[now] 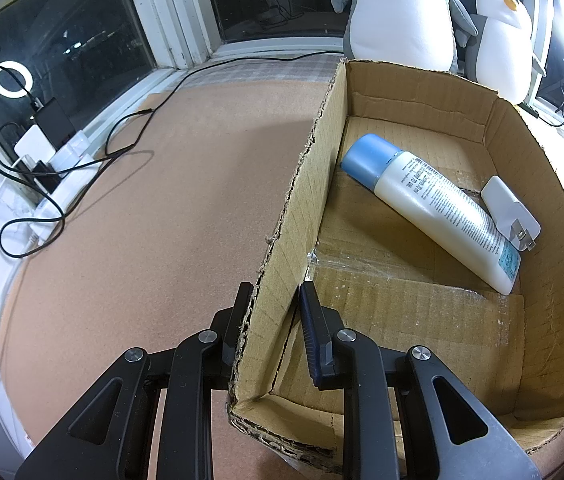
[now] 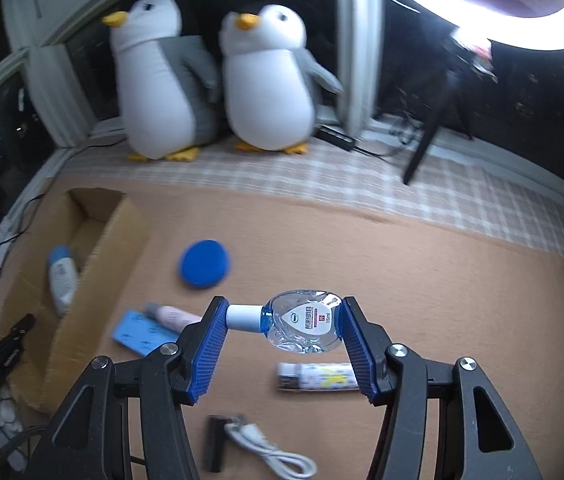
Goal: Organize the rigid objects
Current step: 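Carry the perfume bottle toward the box and lower it inside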
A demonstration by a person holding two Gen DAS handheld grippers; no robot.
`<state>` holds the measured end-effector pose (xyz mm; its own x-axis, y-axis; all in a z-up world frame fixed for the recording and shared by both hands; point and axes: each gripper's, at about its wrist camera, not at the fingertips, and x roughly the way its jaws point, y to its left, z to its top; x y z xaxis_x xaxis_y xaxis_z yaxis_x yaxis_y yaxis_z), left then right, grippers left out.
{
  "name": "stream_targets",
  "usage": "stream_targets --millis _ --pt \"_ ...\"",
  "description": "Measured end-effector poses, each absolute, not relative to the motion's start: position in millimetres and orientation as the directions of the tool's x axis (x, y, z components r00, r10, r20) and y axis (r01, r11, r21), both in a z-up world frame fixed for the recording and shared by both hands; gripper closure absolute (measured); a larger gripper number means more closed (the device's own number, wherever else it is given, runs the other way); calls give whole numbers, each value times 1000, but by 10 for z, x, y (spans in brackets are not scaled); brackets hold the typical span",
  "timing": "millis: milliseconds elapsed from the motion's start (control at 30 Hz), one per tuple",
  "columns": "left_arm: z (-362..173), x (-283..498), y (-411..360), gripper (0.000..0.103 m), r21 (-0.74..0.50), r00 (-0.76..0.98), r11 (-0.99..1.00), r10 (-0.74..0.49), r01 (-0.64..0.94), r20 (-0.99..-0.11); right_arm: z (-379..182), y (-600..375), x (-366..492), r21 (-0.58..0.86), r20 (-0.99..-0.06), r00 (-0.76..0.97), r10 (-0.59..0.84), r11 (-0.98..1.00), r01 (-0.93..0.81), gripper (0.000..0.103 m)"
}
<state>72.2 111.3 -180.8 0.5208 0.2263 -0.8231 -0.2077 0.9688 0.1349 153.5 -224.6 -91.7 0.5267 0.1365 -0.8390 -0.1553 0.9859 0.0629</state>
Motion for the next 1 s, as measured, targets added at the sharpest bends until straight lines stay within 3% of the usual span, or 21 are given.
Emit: stream_targets --millis 500,1000 --pt "-1813 722 1120 81 135 521 969 226 -208 -823 -780 -919 1146 137 -824 435 363 873 -468 51" --pt "-1814 717 1123 81 133 522 969 225 -209 -823 -1081 -279 1022 145 -849 343 401 802 -580 51"
